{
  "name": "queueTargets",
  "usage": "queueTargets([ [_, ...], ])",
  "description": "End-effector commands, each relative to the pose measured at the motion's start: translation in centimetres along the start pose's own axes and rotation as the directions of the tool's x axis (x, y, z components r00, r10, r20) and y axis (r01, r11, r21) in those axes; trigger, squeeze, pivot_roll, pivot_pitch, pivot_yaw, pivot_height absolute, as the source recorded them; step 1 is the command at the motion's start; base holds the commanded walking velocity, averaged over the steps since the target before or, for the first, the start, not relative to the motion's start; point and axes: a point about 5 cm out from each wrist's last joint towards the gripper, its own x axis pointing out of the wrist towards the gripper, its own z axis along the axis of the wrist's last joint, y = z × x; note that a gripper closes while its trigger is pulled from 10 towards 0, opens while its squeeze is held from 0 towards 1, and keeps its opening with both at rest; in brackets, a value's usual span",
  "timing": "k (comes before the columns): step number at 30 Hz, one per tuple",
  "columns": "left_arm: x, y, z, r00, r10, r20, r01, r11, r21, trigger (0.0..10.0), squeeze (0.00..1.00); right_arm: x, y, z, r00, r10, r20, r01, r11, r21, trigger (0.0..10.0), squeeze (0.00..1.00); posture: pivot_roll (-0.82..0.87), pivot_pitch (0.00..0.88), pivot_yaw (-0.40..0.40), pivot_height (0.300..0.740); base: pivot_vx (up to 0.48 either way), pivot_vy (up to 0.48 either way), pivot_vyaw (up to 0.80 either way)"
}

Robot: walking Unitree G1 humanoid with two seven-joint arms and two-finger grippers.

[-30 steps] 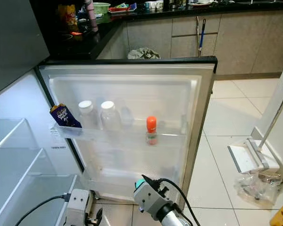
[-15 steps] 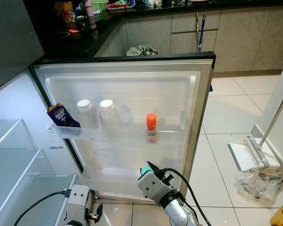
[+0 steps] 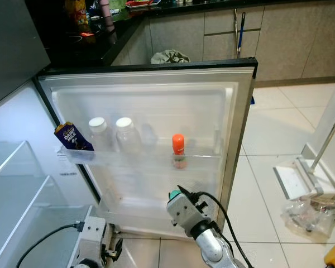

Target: Restocking fridge

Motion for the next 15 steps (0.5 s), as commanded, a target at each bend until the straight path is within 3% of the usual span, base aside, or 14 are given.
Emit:
queueTargets([
  [1, -0.6, 1.2, -0.7, 0.999, 0.020, -0.033, -0.019, 1.000, 0.023, 10.0, 0.00, 0.2, 0.1, -0.2, 0.999, -0.016, -0.029, 0.017, 0.999, 0.040, 10.0, 0.00, 0.07, 0.212, 0.121, 0.621, 0.000, 0.000, 0.00],
  [9, -1.6, 2.0, -0.3, 0.999, 0.043, -0.002, -0.043, 0.999, 0.012, 10.0, 0.00, 1.2, -1.5, -0.4, 0.990, -0.101, -0.094, 0.112, 0.987, 0.112, 10.0, 0.00, 0.13, 0.239, 0.122, 0.621, 0.000, 0.000, 0.00],
  [12, -1.8, 2.1, -0.3, 0.999, 0.048, -0.003, -0.048, 0.999, 0.009, 10.0, 0.00, 1.4, -2.3, -0.7, 0.978, -0.148, -0.145, 0.173, 0.969, 0.176, 10.0, 0.00, 0.14, 0.239, 0.120, 0.621, 0.000, 0.000, 0.00],
  [15, -2.2, 2.1, -0.4, 0.998, 0.056, -0.007, -0.056, 0.998, 0.003, 10.0, 0.00, 1.4, -3.3, -1.9, 0.937, -0.193, -0.290, 0.286, 0.902, 0.324, 10.0, 0.00, 0.14, 0.239, 0.119, 0.621, 0.000, 0.000, 0.00],
])
